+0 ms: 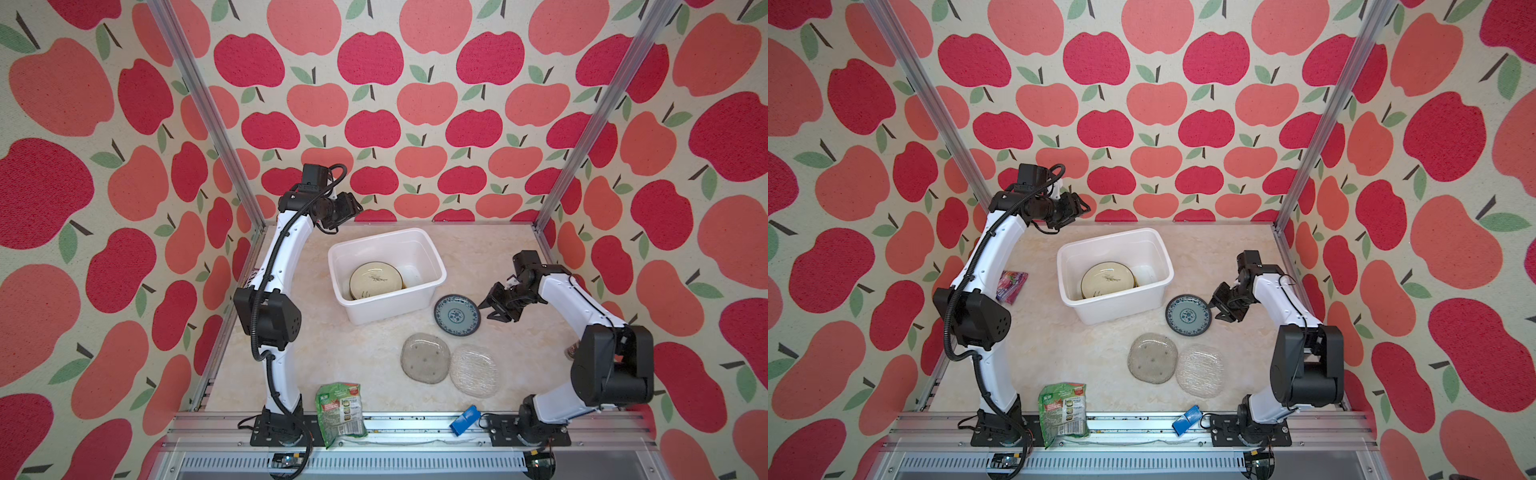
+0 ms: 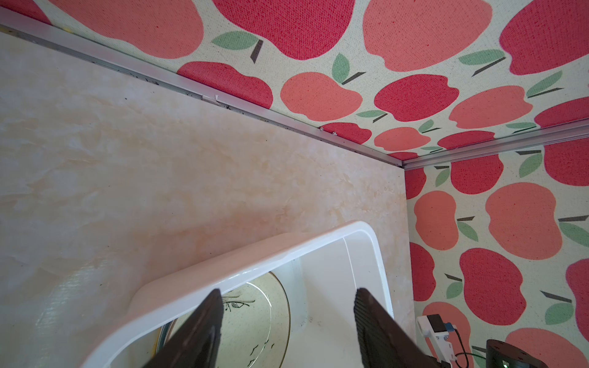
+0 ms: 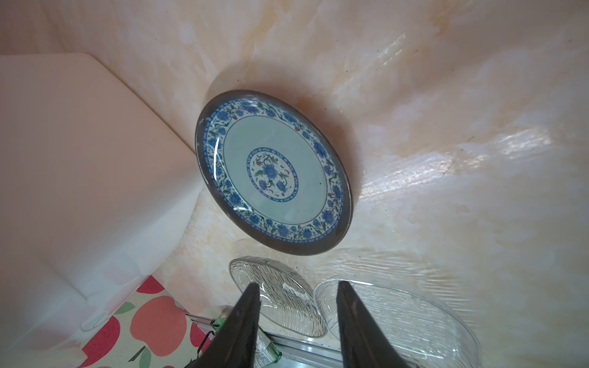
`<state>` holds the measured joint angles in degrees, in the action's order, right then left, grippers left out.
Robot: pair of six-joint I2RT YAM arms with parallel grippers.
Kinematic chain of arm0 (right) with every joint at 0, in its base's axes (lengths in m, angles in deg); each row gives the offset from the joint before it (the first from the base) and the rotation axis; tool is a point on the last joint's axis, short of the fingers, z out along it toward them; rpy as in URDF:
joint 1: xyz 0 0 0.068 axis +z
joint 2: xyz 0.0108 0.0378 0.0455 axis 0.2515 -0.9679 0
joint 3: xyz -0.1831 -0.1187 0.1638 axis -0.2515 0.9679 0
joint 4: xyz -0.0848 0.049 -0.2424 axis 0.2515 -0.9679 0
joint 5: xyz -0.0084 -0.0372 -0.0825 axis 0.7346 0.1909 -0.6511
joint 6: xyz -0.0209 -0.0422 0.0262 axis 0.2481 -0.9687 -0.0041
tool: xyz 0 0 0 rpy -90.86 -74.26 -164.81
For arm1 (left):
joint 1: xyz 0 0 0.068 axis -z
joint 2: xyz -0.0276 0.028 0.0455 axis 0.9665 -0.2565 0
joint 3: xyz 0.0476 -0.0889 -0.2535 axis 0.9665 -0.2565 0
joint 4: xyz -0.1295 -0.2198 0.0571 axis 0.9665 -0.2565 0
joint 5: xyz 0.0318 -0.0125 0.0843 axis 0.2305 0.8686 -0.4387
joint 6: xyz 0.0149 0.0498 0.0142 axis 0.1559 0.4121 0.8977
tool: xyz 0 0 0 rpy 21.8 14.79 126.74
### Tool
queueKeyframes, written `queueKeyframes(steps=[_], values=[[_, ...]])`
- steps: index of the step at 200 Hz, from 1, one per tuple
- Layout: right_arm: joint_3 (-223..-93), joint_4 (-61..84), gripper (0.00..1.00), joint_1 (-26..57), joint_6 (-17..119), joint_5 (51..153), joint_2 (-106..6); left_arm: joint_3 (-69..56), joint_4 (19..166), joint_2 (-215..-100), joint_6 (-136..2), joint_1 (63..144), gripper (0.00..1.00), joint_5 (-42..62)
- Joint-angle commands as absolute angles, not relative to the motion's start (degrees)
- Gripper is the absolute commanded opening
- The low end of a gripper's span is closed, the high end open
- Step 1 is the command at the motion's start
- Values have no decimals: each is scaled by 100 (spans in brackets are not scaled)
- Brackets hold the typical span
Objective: Place the plates into the plastic bin on the countertop
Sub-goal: Pick up the plate from the center of the table.
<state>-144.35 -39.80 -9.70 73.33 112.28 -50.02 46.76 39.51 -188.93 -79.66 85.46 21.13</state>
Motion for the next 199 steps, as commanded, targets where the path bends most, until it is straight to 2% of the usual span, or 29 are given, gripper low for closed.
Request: queueKeyframes(steps=[1,94,155,199], values=[[-14377,-3821,45,-939,7258,11145,-5236,4466,4128,-18760,-8074,8500,68,2271],[-14522,-3571,46,-824,6991,11008,-5993,3821,4429,-18483,-8460,8472,68,3128],[-14505,-3490,43,-738,6942,11021,-6322,3391,4805,-18285,-8775,8474,67,3197],[-14372,-3603,43,-752,6889,10978,-6150,3391,4785,-18289,-8762,8495,67,3205]])
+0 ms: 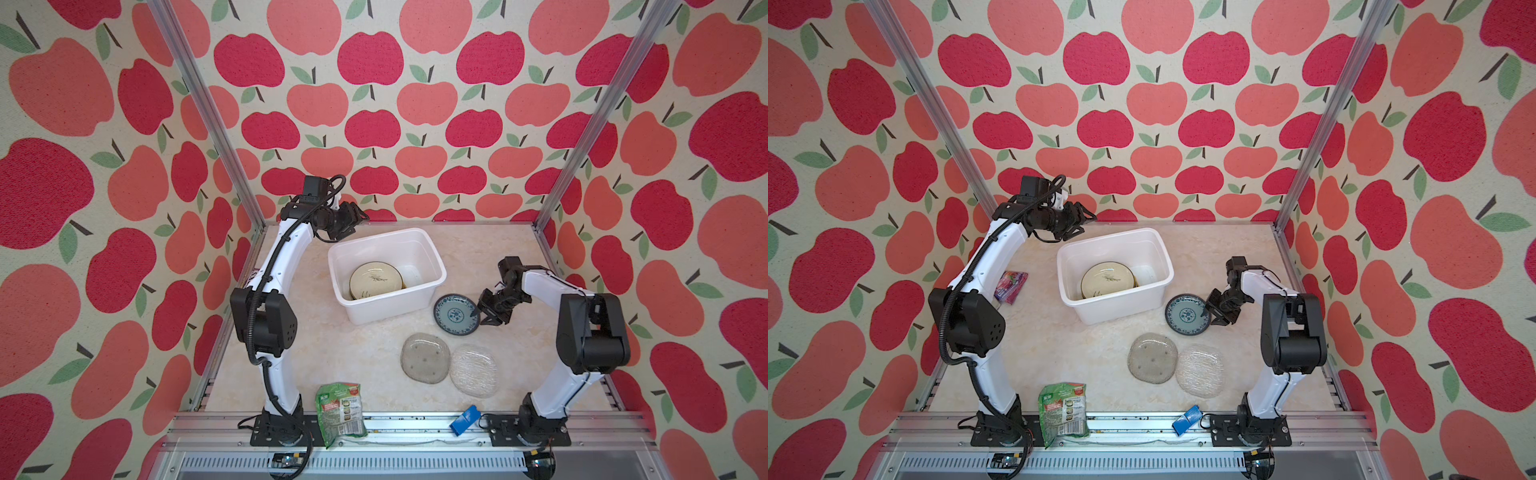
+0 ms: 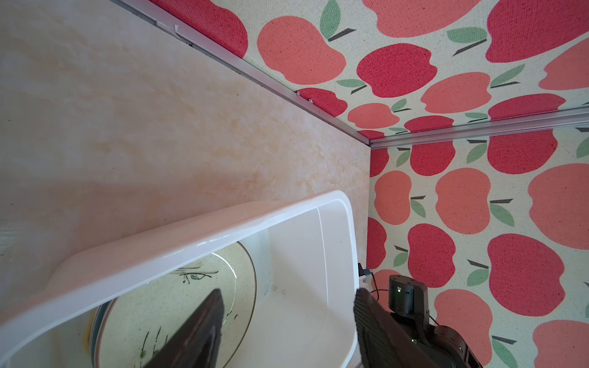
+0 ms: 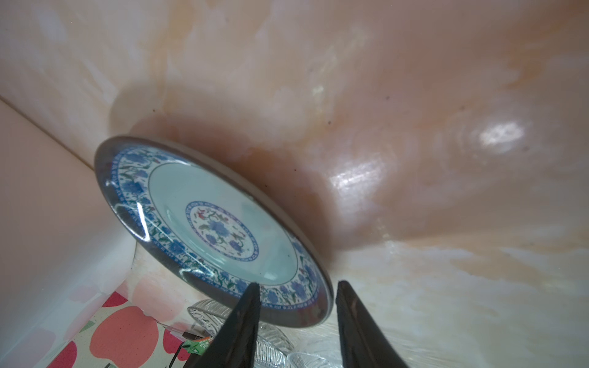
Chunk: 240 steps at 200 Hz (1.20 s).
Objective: Place the plates into the plastic bin on the countertop
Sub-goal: Pick up the plate from the center of the table.
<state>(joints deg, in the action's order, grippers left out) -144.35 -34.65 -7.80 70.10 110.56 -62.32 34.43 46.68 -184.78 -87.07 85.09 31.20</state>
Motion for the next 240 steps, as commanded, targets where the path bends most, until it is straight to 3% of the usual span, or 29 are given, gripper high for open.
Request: queueKeyframes(steps=[1,94,172,188,240], values=[[-14367,-3613,43,-753,6893,10980,-6150,3391,4786,-18291,-8760,8492,67,3205],[-14047,-3134,42,-741,7004,11081,-6203,3521,4643,-18406,-8753,8582,67,3328],[-13945,-2582,35,-710,7124,11339,-6456,3233,3797,-18256,-8342,8721,66,3740],[-13948,-2554,23,-711,7101,11398,-6530,3078,3651,-18180,-8244,8719,66,3765],[-13935,-2462,10,-716,7124,11426,-6556,2933,3756,-18155,-8279,8683,66,3708]])
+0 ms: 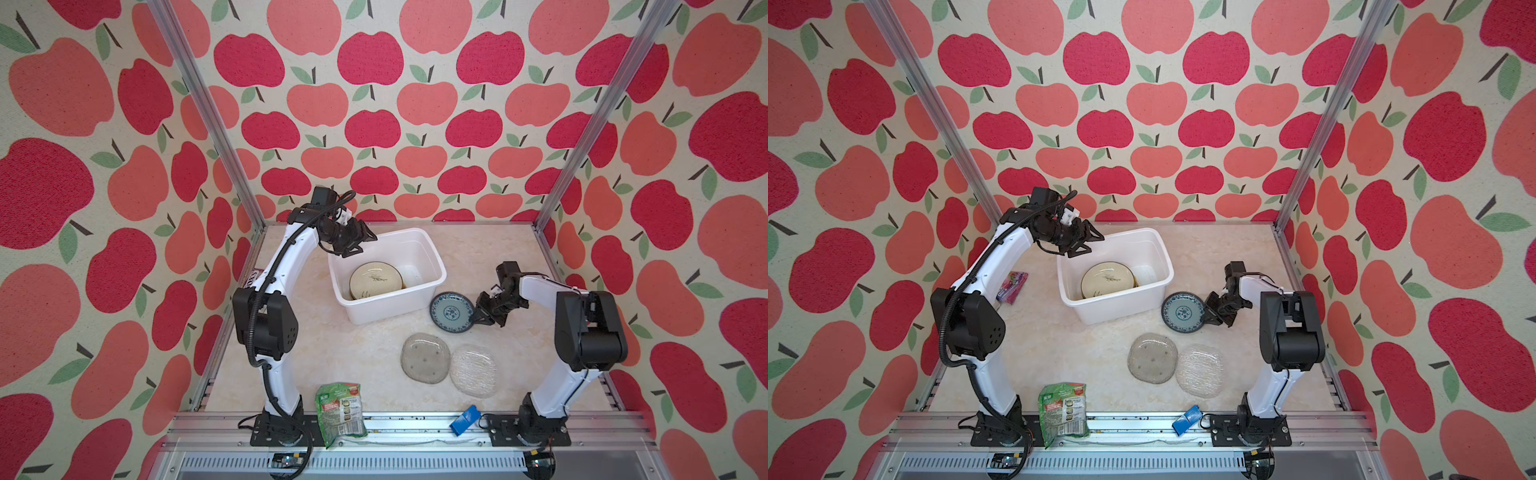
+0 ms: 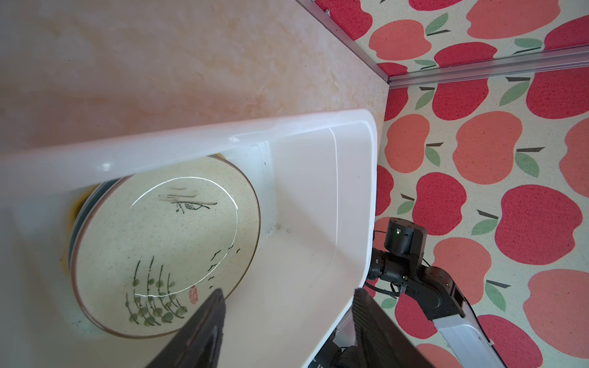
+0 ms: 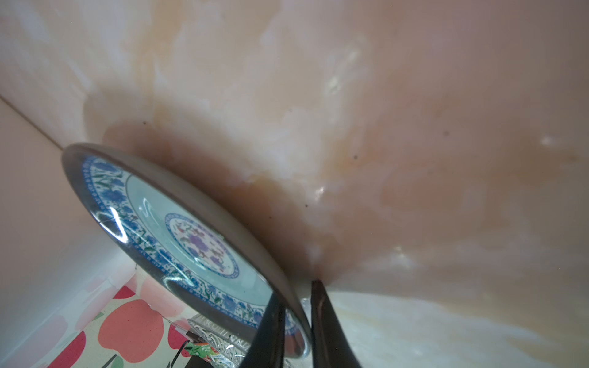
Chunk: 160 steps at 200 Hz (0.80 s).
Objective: Place the plates into the plastic bin on the countertop
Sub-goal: Pick up the plate from the center of the table.
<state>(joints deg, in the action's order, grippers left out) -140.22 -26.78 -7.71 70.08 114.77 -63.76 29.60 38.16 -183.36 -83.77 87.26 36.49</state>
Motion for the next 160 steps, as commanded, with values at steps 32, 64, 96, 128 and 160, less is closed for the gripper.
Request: queueKeyframes(steps=[32,64,96,128,160], values=[[-13959,-2446,0,-718,7120,11452,-6555,3033,3878,-18251,-8333,8678,66,3679],[-13978,-2500,0,-768,7118,11503,-6436,3177,3969,-18395,-8361,8674,65,3680],[-13975,-2703,0,-916,7135,11436,-5991,3372,4093,-18572,-8403,8623,65,3662],[-14082,-2857,0,-1072,7145,11429,-5634,3642,4077,-18799,-8368,8561,65,3745],[-14278,-2916,0,-1105,7171,11448,-5457,3962,4049,-19056,-8332,8528,65,3819]])
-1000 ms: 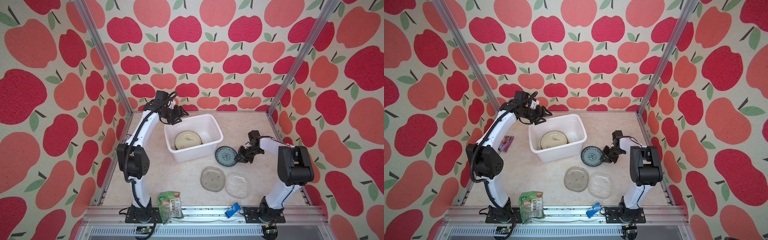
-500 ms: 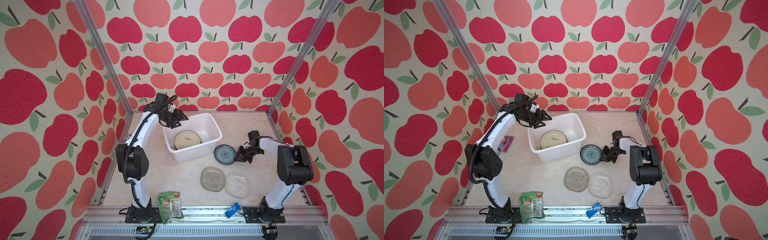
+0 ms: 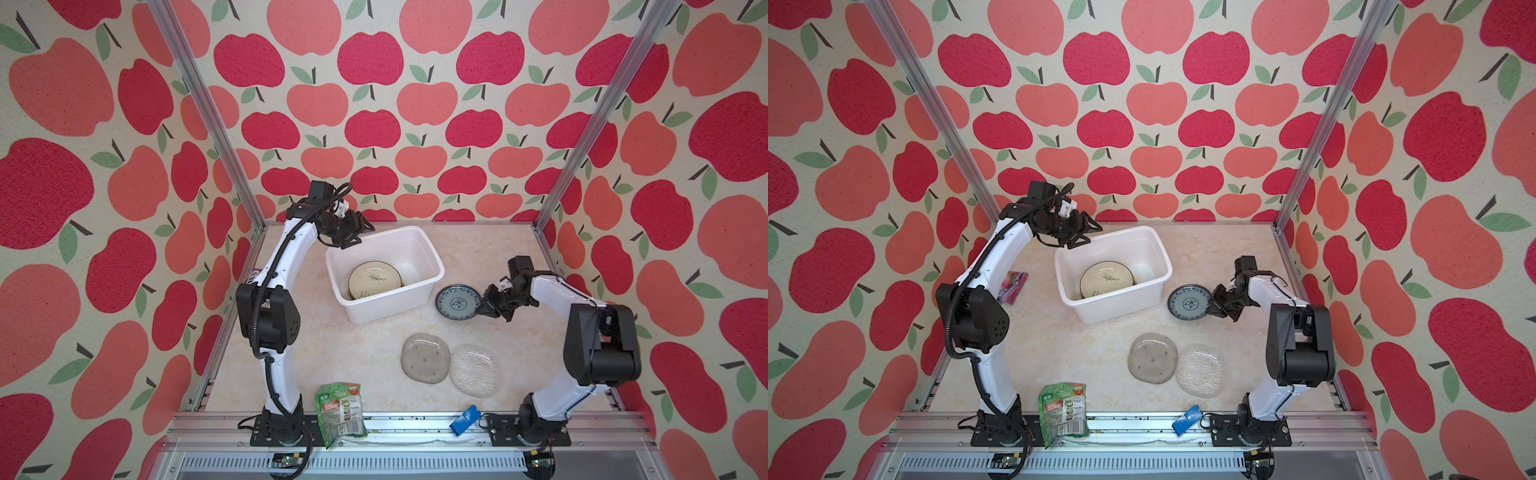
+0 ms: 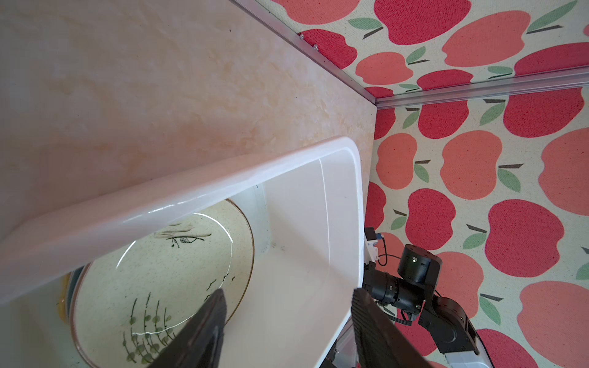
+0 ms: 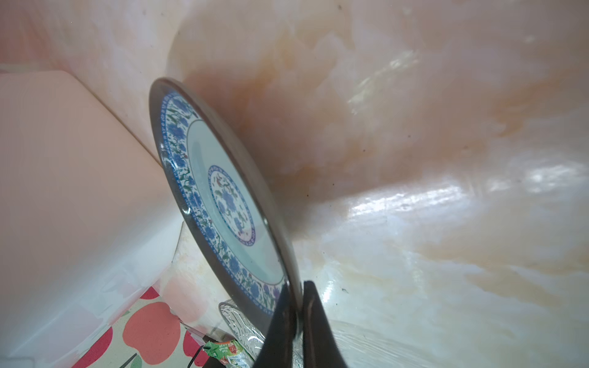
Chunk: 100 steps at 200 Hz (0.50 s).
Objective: Place the plates into the plastic bin on the countertop
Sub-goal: Pick up the plate from the center of the table.
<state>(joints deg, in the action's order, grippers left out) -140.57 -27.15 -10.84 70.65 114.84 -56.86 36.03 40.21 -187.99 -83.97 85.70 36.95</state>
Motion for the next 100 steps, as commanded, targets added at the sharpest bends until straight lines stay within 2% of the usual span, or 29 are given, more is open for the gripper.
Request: queueKeyframes(steps=[1,44,100], values=[[-14285,-2922,0,-1109,7170,11448,-5452,3975,4049,-19062,-8334,8526,65,3820],[-14901,-3212,0,-1417,7286,11296,-5025,4337,3974,-19269,-8302,8433,65,3772],[-16638,-3568,0,-1644,7408,10539,-4972,4629,3961,-19418,-8310,8377,65,3776]])
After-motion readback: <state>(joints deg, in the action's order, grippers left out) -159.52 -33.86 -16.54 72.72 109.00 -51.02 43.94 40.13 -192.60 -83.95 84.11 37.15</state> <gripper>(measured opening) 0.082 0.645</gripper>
